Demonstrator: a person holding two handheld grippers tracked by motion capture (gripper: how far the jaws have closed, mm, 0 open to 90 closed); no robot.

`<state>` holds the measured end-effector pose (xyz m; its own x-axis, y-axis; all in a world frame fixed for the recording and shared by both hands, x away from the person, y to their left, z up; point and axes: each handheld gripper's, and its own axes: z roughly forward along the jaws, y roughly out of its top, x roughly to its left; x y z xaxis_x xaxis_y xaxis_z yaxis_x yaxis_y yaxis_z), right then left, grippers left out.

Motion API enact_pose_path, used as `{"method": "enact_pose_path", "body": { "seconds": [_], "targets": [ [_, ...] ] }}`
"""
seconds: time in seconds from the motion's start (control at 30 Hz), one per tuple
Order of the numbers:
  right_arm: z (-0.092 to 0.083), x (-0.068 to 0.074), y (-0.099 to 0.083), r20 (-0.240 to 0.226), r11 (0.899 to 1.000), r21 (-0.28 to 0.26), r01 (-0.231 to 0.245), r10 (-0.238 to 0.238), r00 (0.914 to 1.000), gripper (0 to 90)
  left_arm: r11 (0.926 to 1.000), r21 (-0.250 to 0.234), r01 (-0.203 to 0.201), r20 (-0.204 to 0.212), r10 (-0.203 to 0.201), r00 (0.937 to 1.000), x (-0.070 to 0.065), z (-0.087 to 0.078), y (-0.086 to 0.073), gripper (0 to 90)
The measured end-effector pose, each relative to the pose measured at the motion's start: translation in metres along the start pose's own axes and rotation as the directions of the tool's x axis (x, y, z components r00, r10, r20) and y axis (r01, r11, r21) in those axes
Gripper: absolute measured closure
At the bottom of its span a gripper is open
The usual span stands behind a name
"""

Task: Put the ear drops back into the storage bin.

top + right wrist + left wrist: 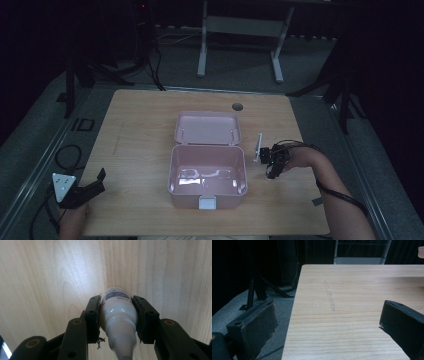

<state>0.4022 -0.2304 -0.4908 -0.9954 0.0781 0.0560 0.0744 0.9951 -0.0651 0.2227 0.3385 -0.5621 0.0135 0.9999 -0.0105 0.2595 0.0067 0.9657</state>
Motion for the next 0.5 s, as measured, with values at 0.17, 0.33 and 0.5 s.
{"method": "enact_pose_path", "body": {
  "seconds": [0.17,0.33,0.5],
  "targets": [
    [-0.005,0.008,0.003,0.011,0.998,0.025,0.062,-0.062,0.998,59.8,1.0,0.001,0.0,0.0,0.0,1.0,0.0,0.0,0.0,1.4],
    [-0.016,0.018,0.007,0.023,0.993,0.025,0.115,-0.116,0.993,59.9,1.0,0.001,0.0,-0.001,0.0,1.0,0.0,0.0,0.0,1.4],
    [-0.03,0.031,0.012,0.039,0.985,0.024,0.174,-0.174,0.9839,59.9,1.0,0.001,0.0,-0.001,0.0,1.0,0.0,0.0,0.0,1.4]
  ]
}}
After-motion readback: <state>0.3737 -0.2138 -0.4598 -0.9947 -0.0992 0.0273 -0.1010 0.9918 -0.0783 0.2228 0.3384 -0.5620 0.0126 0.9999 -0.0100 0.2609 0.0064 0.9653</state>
